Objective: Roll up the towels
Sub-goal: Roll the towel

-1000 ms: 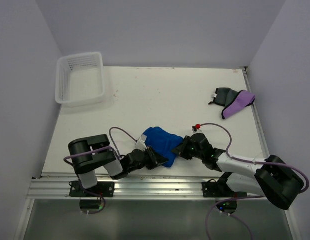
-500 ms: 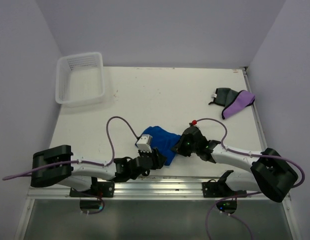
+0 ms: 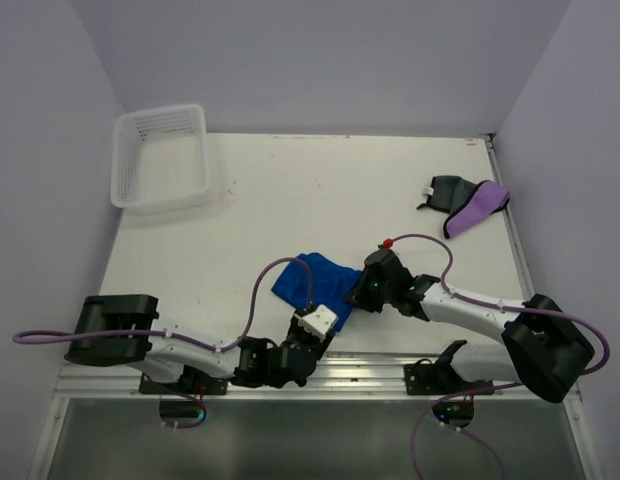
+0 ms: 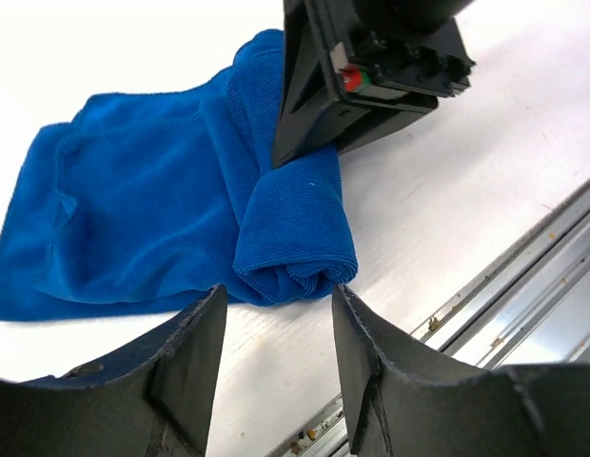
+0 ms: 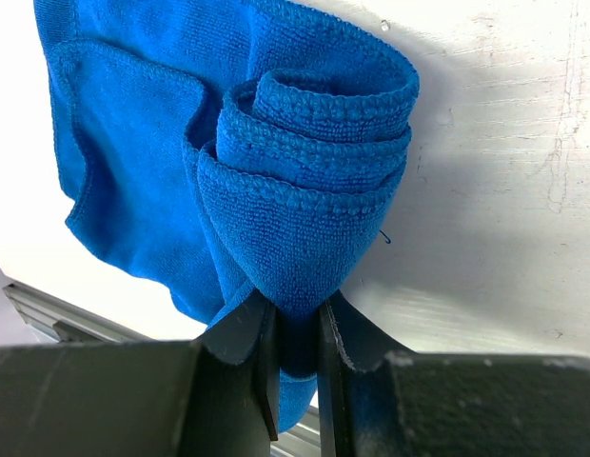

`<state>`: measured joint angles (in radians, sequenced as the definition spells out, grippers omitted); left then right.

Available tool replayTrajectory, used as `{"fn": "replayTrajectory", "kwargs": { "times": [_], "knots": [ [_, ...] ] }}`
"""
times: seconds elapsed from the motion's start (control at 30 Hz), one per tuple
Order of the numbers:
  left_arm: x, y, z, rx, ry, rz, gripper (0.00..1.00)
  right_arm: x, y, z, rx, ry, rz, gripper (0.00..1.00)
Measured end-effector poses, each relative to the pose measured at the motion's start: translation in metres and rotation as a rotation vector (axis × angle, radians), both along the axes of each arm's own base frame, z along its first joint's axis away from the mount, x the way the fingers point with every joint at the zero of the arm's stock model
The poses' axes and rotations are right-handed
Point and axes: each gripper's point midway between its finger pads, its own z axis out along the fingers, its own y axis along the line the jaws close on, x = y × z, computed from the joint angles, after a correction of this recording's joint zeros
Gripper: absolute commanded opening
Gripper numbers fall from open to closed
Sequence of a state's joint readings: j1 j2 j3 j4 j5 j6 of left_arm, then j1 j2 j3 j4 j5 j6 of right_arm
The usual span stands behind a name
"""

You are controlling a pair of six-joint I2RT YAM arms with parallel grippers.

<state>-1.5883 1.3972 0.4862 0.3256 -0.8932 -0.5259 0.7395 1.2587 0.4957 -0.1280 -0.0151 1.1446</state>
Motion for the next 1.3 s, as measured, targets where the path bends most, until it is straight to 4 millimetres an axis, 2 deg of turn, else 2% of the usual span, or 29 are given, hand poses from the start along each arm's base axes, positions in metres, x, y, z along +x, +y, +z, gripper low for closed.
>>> {"fn": "replayTrajectory", "kwargs": {
  "times": [0.2, 0.33, 0.7, 0.8, 1.0, 1.3],
  "knots": [
    [0.002, 0.001, 0.011, 0.062, -0.147, -0.077, 0.59, 0.000, 0.000, 0.000, -0.001, 0.002, 0.000, 0.00],
    [0.004, -0.002, 0.018, 0.070, -0.206, -0.103, 0.75, -0.001, 0.000, 0.001, -0.006, 0.007, 0.001, 0.00],
    [-0.008, -0.026, 0.021, 0.083, -0.290, -0.228, 0.74, 0.000, 0.000, 0.001, -0.012, 0.013, 0.001, 0.00],
    [-0.009, -0.028, 0.012, 0.125, -0.312, -0.252, 0.73, -0.001, 0.000, 0.001, -0.014, 0.015, 0.001, 0.00],
    [-0.008, -0.026, -0.018, 0.251, -0.342, -0.280, 0.73, -0.001, -0.001, 0.001, -0.016, 0.017, 0.001, 0.00],
    [-0.002, -0.030, -0.021, 0.251, -0.356, -0.277, 0.71, -0.001, -0.001, 0.002, -0.020, 0.022, 0.001, 0.00]
  ]
}}
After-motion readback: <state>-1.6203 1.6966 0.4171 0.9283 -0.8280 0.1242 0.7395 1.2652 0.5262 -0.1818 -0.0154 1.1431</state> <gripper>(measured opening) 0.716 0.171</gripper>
